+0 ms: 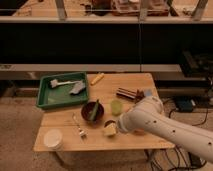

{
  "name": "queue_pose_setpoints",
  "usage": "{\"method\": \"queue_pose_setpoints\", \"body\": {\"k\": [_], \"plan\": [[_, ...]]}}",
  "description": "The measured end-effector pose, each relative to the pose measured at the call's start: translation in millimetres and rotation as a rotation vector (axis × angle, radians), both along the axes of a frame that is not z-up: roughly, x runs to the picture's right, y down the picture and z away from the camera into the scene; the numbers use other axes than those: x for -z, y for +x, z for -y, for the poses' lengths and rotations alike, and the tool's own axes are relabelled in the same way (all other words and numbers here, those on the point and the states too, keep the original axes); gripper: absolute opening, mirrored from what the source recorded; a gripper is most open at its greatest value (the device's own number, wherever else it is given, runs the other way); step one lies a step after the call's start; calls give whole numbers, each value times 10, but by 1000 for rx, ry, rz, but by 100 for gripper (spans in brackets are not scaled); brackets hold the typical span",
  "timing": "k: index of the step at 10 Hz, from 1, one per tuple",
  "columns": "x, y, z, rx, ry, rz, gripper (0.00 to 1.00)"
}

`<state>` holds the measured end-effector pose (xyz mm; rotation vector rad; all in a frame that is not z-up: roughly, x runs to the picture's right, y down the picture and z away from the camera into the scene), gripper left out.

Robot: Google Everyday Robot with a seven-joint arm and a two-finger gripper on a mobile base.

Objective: Place fork in paper cup

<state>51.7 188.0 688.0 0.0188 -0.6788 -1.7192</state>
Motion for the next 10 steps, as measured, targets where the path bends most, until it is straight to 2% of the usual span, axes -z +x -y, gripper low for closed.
{"method": "queue_pose_setpoints", "body": {"k": [2, 3, 5, 6, 7, 9, 10], "plan": [[18, -20, 35, 15, 17, 4, 78], [52, -120, 150, 58, 50, 20, 78], [195, -446, 473, 147, 101, 56, 78], [256, -625, 605, 184, 115, 72, 78], [310, -984, 795, 253, 128, 98, 78], [245, -1376, 957, 326, 121, 105, 78], [170, -1610, 997, 360, 102, 108, 78]]}}
